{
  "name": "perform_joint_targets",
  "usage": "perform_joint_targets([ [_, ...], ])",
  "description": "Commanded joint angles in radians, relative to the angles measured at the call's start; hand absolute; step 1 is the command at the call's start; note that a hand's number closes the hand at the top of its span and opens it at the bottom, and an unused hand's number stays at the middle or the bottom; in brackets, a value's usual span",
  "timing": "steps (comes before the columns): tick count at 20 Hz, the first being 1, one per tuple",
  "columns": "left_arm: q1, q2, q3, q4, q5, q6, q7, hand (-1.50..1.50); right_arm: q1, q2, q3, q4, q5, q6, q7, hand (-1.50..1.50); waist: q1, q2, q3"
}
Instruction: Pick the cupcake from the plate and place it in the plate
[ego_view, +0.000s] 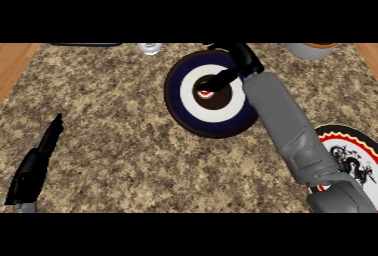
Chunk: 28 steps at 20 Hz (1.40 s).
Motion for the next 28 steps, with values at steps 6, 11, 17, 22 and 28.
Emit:
perform_joint_targets([
  [6, 0.006, -0.014, -0.003, -0.030, -0.010, 0.007, 0.038, 0.00, 0.041, -0.082, -0.209, 0.028, -0.182, -0.071, -0.056, -1.50, 0.004, 0.002, 0.001],
  [11, -0.010, -0.027, -0.018, -0.058, -0.015, 0.008, 0.054, 0.00, 0.053, -0.216, -0.331, 0.055, -0.320, 0.118, -0.065, -1.50, 0.001, 0.003, 0.002],
  [17, -0.025, -0.029, -0.025, -0.041, -0.020, -0.004, 0.045, 0.00, 0.121, -0.341, -0.375, 0.132, -0.359, 0.274, -0.219, -1.50, 0.017, 0.012, 0.002],
  [22, 0.000, -0.040, -0.035, -0.043, -0.035, 0.007, 0.004, 0.00, 0.202, -0.430, -0.366, 0.162, -0.334, 0.359, -0.358, -1.50, 0.039, 0.022, 0.004],
  [28, -0.012, -0.009, -0.004, -0.019, -0.010, -0.023, -0.023, 0.00, 0.228, -0.504, -0.373, 0.209, -0.328, 0.414, -0.405, -1.50, 0.055, 0.030, 0.005],
])
